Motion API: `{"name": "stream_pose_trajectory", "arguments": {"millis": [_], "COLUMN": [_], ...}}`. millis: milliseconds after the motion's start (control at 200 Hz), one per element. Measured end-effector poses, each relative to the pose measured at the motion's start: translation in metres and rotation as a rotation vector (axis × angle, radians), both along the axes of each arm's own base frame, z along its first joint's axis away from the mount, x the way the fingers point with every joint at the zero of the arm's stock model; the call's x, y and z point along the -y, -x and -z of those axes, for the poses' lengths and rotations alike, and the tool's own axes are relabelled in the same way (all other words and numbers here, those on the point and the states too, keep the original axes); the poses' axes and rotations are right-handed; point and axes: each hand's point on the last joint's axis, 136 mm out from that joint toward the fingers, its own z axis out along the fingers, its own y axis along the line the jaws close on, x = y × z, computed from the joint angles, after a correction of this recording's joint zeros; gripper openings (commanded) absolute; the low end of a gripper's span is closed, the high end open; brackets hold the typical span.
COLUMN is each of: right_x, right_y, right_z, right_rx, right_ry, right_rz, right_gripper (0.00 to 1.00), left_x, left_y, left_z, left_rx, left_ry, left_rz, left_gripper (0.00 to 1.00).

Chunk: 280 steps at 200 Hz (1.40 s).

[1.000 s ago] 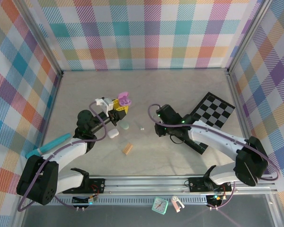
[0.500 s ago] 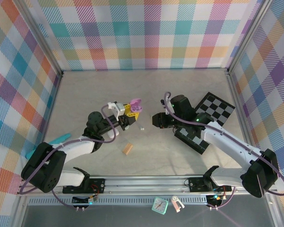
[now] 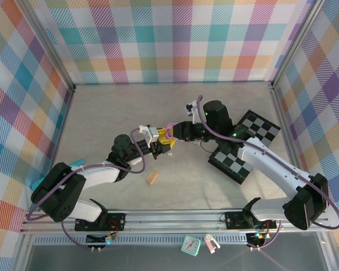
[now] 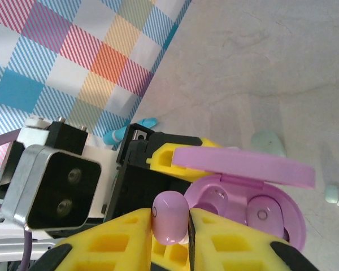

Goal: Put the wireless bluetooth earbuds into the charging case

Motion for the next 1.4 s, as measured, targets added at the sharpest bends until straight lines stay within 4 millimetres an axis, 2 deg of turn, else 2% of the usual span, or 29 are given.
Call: {"name": "stream_pose_trajectory", "arguments": {"millis": [255, 760, 1195, 1320, 1400], "right_x": [-0.007, -0.007, -0.005, -0.005, -0.004], "right_y": [-0.005, -0.004, -0.005, -0.006, -0.006], "right_z": [0.01, 0.011, 0.013, 0.013, 0.012], "right_rx": [-0.029, -0.035, -0.04, -0.036, -0.03], "right_ry": [0.012, 0.014, 0.022, 0.024, 0.026], "right_rz": [-0.014, -0.016, -0.008, -0.006, 0.0], "right_gripper": [0.24, 0.25, 0.37, 0.46, 0.56], "left_x": [0.005, 0.002, 0.001, 0.001, 0.001], "left_y": [-0.002, -0.011, -0.012, -0.012, -0.012], "left_z": [-0.002, -0.006, -0.004, -0.002, -0.001], "left_rx": [0.009, 0.032, 0.029, 0.024, 0.021], "left_ry": [0.0, 0.009, 0.003, -0.005, -0.007], "left_rz": [-0.001, -0.054, -0.061, -0.062, -0.062], "left_gripper": [0.26, 0.26, 0.26, 0.26, 0.26]}}
